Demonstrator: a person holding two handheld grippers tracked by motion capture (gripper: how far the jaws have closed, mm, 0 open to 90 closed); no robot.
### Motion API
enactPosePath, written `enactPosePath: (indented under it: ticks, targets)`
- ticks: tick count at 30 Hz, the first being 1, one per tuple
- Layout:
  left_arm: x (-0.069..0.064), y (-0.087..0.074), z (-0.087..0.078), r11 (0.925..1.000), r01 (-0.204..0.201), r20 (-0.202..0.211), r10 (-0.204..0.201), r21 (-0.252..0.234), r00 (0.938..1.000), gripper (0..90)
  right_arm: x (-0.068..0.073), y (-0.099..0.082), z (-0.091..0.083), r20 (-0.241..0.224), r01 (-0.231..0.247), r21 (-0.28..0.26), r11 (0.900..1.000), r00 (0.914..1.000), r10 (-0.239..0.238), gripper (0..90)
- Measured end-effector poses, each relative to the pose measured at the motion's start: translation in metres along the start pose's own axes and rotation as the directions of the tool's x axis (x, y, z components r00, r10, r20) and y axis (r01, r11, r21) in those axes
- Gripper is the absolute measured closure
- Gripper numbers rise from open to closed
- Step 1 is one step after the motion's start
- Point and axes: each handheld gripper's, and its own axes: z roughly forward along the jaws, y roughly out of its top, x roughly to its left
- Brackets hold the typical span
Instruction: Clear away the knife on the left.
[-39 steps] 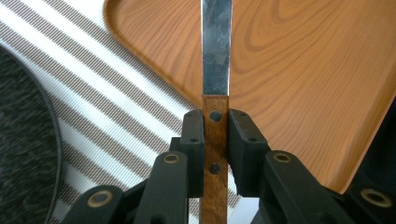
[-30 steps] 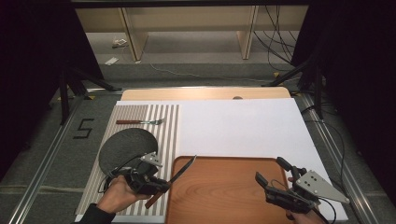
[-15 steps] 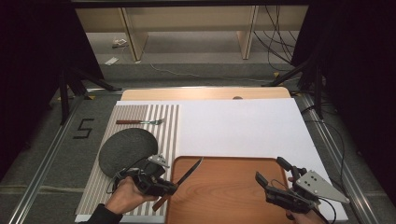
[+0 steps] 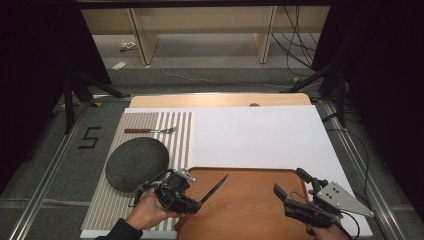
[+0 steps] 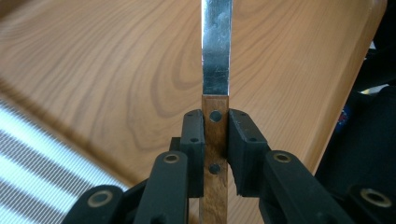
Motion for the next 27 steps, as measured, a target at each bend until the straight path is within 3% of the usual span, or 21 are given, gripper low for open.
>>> enactPosePath:
  ticks: [4,11,18,27]
  targets:
    - [-0.003,0.007,0.009,0.9998,0.002,0.016,-0.002,0.022,0.9999,77.0,0.0,0.0,0.0,0.001,-0.002,0.0,1.0,1.0,0.002,16.6]
    - [-0.01,0.017,0.026,0.9959,-0.041,0.03,0.039,0.08,0.9988,77.0,0.0,0.0,0.0,0.0,0.003,-0.002,1.0,1.0,-0.003,16.5]
    - [-0.011,0.022,0.041,0.9923,-0.035,0.041,0.031,0.119,0.9987,77.0,0.0,0.0,-0.001,-0.001,0.003,-0.004,1.0,1.0,-0.003,16.4]
    - [-0.01,0.021,0.046,0.9881,0.009,0.041,-0.015,0.154,0.9991,77.1,0.001,0.001,-0.001,-0.001,0.007,-0.002,1.0,1.0,-0.007,16.3]
